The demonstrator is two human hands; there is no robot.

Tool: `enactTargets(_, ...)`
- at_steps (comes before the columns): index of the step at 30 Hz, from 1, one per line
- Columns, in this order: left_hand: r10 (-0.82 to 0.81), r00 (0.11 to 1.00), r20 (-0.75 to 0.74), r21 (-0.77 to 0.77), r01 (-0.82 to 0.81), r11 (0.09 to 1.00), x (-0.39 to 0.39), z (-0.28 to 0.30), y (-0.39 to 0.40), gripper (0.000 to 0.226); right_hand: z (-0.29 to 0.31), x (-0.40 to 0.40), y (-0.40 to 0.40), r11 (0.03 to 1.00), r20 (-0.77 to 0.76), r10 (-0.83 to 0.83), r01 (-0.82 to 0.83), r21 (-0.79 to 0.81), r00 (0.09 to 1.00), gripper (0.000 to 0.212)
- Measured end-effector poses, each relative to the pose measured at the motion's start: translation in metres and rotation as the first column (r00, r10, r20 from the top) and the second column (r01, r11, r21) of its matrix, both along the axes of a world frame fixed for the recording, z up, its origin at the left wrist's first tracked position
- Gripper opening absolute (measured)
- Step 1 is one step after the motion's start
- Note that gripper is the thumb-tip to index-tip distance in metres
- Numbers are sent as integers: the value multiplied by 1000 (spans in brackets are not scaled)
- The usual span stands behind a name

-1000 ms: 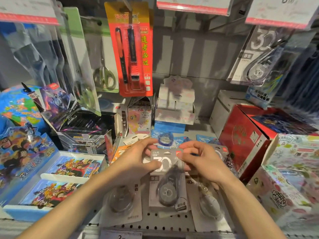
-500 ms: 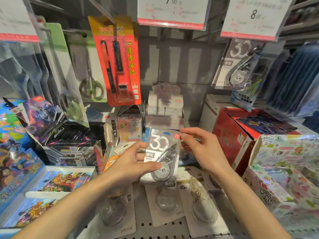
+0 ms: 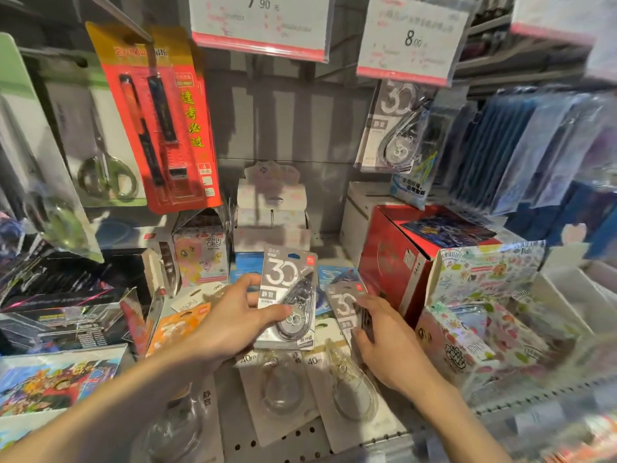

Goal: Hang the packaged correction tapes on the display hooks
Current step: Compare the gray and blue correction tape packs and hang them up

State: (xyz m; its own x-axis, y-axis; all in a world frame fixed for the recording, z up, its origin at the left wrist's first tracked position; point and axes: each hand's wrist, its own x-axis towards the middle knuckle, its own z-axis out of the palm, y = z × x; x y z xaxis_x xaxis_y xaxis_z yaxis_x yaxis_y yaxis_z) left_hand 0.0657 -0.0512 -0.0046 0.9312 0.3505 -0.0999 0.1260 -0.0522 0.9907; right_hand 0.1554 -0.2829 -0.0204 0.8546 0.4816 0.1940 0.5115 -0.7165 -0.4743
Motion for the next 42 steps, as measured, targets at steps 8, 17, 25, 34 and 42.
enactTargets(8, 21, 1000, 22, -17, -21, 1000, -5, 1, 4, 43, 10, 2, -1, 969, 30, -10, 2, 248, 1000, 51)
enactTargets(17, 63, 992, 106, -84, -55, 995, -18, 10, 12, 55, 33, -18, 47, 910, -1, 173, -160, 383, 985, 67)
enactTargets(25, 218, 970, 111, -62, -212, 975, -45, 13, 28, 52, 24, -22, 73, 862, -55, 298, -244, 444, 953, 53)
enactTargets(34, 255, 951, 177, -33, -253, 967, -76, 12, 46, 46, 25, -16, 81, 766, -490, 483, -79, 638, 725, 50)
enactTargets(42, 255, 943, 212, 26, -266, 964, -107, 13, 53, 43, 35, -28, 73, 738, -476, 470, -35, 674, 743, 67)
